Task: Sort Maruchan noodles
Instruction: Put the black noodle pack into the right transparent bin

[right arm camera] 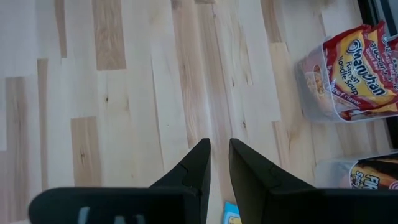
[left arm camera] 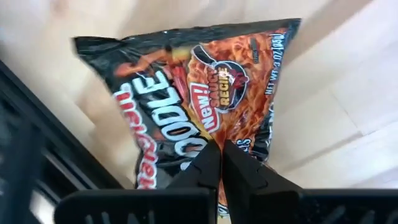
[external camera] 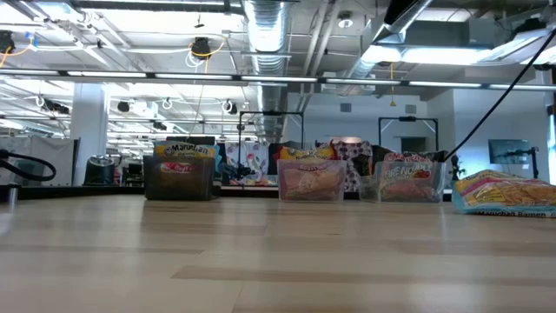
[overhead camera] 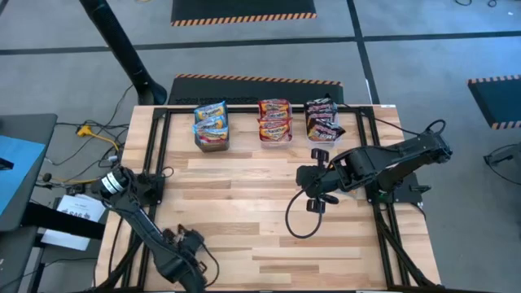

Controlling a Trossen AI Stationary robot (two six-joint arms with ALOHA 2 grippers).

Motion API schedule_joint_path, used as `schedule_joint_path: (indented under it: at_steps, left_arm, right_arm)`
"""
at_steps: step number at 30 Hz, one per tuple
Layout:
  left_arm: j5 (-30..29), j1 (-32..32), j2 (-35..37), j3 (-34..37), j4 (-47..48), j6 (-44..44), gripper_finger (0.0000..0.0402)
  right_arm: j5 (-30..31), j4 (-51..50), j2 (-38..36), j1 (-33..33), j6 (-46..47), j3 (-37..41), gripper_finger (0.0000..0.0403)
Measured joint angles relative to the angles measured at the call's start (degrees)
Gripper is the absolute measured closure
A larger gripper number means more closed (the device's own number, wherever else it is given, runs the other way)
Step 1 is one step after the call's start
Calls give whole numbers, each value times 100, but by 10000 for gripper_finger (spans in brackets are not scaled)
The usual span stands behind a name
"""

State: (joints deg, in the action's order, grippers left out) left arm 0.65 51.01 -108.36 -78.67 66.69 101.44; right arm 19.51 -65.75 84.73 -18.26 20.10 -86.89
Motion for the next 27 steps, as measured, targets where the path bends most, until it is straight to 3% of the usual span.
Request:
schedule_joint_path:
  at_steps: [18,27]
  left_arm:
    - [-293,-1314,28,-171,474,-3551,401]
    - [-617,-1923,265,-180,739,-4567,401]
  right_arm:
    - [0,5,-3,2,0,0,319]
    - [-7,-87,-477,105,47,0,319]
